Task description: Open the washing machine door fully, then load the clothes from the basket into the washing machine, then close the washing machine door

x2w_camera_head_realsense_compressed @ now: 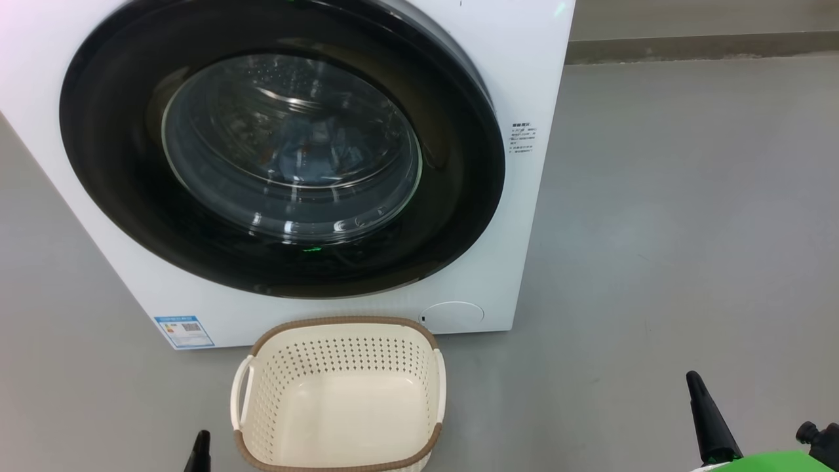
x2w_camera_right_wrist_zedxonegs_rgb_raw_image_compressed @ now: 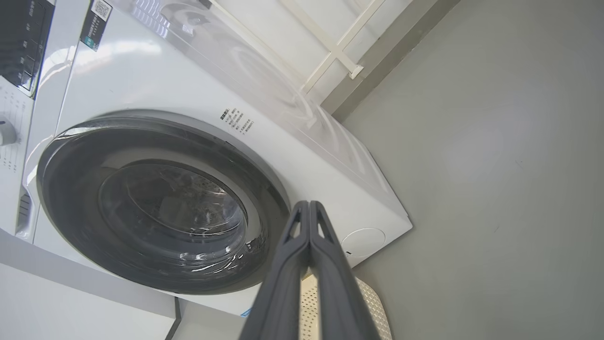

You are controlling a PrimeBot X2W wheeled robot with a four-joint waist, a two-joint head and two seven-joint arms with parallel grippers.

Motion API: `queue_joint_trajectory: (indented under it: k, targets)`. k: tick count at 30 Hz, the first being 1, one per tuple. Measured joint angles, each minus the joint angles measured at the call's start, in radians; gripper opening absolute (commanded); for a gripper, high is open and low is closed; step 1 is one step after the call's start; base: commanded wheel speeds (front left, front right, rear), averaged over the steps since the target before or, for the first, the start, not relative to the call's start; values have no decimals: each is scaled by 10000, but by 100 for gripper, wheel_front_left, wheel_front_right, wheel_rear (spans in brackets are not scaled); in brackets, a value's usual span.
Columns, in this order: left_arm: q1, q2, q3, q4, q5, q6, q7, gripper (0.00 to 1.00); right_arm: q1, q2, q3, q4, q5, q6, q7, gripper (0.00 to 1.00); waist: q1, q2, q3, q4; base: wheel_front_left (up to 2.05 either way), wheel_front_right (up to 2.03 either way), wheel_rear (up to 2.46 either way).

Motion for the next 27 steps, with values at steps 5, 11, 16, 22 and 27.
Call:
queue_joint_trajectory:
  k: [5, 11, 16, 22, 27]
  targets:
    - [-144, 13, 54, 25, -510, -12, 159, 0, -20, 4, -19, 61, 581, -6, 176, 0, 0, 0, 19, -1, 0, 0, 0]
    - [-217, 17, 115, 38, -1095, -82, 339, 0, -235, 10, -58, 144, 1264, -8, 355, 0, 0, 0, 40, -3, 0, 0, 0]
    - [-362, 19, 186, 81, -1557, -92, 502, 0, -254, 15, -90, 203, 1839, -8, 516, 0, -1, 0, 58, -5, 0, 0, 0]
    - [-538, 23, 286, 96, -2127, -107, 654, 0, -448, 25, -142, 286, 2520, -8, 683, 0, 0, 0, 80, -6, 0, 0, 0]
    - [-581, 23, 349, 115, -2617, -182, 779, 0, -509, 33, -176, 355, 3093, -8, 805, 0, 0, 0, 98, -8, 0, 0, 0]
